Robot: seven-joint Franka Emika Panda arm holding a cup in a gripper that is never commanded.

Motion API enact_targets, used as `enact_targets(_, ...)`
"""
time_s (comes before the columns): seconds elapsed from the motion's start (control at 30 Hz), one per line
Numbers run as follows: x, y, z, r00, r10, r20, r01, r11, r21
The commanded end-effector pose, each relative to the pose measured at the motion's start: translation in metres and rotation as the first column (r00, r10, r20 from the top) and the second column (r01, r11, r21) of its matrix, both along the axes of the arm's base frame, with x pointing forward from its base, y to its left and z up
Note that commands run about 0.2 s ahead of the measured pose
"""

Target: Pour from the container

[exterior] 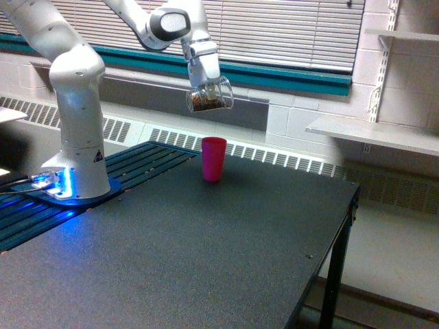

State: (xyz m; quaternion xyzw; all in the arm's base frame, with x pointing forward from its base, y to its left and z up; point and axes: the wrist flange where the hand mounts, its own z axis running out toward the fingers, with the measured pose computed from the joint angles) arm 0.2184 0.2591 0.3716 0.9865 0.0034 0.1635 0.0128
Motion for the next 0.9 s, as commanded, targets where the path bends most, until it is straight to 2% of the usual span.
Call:
enact_targets(0.03, -0.003, 0.014, -0.002, 0.999, -0.035, -0.012, 0.035, 0.999, -0.004)
enact_targets(0.47, -0.014, 0.037, -0.009, 0.993, -0.110, -0.033, 0.110, 0.994, -0.005)
enact_targets(0.9, -0.024, 0.046, -0.017, 0.978, -0.202, -0.051, 0.202, 0.979, 0.005)
